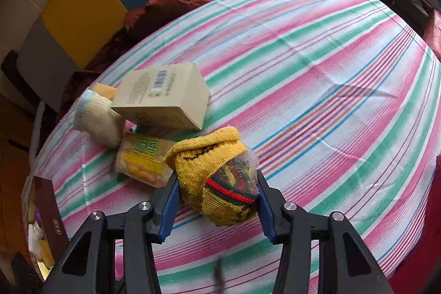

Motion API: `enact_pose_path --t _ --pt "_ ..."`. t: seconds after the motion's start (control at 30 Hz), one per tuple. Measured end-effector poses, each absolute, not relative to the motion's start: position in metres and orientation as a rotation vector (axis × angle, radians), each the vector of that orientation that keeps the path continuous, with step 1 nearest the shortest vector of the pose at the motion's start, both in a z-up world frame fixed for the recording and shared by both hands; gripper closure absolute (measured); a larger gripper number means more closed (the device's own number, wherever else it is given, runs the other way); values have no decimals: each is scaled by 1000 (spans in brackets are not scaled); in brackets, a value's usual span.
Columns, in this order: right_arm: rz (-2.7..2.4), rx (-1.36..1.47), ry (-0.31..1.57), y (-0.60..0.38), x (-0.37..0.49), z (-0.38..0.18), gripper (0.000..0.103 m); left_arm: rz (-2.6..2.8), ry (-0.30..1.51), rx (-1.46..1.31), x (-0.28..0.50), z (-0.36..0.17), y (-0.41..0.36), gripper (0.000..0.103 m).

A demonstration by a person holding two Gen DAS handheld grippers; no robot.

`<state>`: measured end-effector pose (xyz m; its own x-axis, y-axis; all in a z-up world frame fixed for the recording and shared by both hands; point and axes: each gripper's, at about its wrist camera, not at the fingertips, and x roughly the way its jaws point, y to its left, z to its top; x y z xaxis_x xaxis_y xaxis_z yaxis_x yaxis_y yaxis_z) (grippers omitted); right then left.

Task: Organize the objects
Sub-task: 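Carry the hair roller and knitted pouch into the gold tray and release both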

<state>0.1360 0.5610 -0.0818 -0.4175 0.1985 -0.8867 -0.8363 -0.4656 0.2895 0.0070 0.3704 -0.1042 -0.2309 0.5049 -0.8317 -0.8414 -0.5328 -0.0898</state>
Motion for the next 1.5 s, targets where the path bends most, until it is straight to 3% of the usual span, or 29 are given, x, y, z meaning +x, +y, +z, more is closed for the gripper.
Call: enact_pose_path --t 0.33,0.8,1.2,1.5 --pt "2123 -1057 975 547 125 -64 53 1929 503 -1057 18 -97 351 28" --pt "2301 -1026 861 521 104 -50 53 2118 373 -889 18 -16 272 28" --pt "2439 -1155 657 467 81 -43 53 2298 298 -871 -6 0 196 28" --pt "2560 -1259 620 398 54 -32 53 2371 232 -901 -17 -1 150 28"
